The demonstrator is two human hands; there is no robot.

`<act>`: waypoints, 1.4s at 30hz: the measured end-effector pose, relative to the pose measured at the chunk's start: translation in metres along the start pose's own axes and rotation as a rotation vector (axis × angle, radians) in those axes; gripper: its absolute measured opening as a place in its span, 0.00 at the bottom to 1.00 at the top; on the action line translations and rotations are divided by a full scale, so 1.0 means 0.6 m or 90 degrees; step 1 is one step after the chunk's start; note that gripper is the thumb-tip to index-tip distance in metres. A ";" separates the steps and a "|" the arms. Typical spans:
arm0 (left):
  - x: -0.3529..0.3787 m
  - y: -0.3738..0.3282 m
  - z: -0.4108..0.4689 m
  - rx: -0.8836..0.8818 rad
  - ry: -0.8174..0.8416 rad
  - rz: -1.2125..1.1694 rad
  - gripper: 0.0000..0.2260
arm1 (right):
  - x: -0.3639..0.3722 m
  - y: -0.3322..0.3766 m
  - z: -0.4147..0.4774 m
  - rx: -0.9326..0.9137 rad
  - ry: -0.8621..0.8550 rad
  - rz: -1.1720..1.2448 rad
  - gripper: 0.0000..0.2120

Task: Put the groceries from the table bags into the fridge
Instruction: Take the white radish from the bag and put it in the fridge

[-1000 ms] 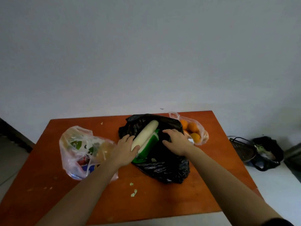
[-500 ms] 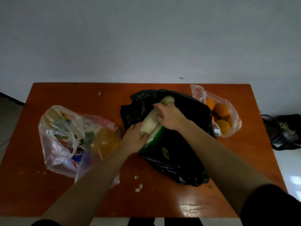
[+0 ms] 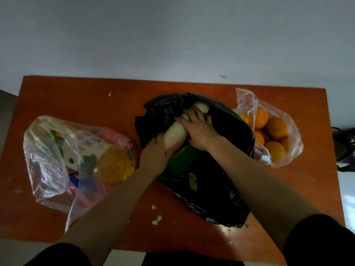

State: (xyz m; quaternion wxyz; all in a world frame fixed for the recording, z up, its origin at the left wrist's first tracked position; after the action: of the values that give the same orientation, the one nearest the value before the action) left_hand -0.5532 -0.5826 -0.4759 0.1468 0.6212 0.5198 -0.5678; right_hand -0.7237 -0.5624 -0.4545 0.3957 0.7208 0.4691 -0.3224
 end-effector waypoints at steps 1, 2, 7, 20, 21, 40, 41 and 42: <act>-0.006 -0.002 -0.001 0.004 -0.013 0.008 0.39 | 0.000 0.000 0.000 -0.002 -0.012 -0.008 0.44; -0.013 -0.005 -0.002 0.005 -0.026 0.022 0.39 | -0.001 0.000 -0.002 -0.002 -0.025 -0.013 0.45; -0.047 -0.024 -0.026 0.016 -0.077 0.058 0.38 | -0.018 0.008 -0.020 -0.020 -0.110 -0.073 0.47; -0.206 -0.007 -0.104 0.155 -0.191 0.073 0.27 | -0.071 0.097 -0.109 -0.054 -0.336 -0.101 0.36; -0.214 -0.004 -0.109 0.170 -0.202 0.087 0.27 | -0.071 0.107 -0.124 -0.046 -0.357 -0.089 0.35; -0.206 -0.429 -0.323 0.733 -0.279 0.039 0.18 | -0.062 -0.003 -0.721 0.435 -0.783 -0.136 0.27; -0.195 -0.462 -0.356 0.773 -0.278 0.024 0.18 | -0.051 -0.005 -0.772 0.469 -0.805 -0.148 0.27; -0.182 -0.494 -0.394 0.810 -0.274 0.010 0.18 | -0.036 -0.006 -0.826 0.501 -0.829 -0.160 0.25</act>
State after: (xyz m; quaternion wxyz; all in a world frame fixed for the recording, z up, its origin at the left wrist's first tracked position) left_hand -0.6432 -0.3285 -0.1876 -0.1433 0.4634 0.0386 -0.8736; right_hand -0.6882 -0.1377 -0.2001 0.2671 0.4145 0.0704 -0.8671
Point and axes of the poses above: each hand's wrist, its own z-axis towards the middle knuckle, its own x-axis out of the palm, y = z × x, the point moved 5 cm from there along z, towards the middle knuckle, and after that the axes turned 3 degrees about x, right-handed, at the moved point
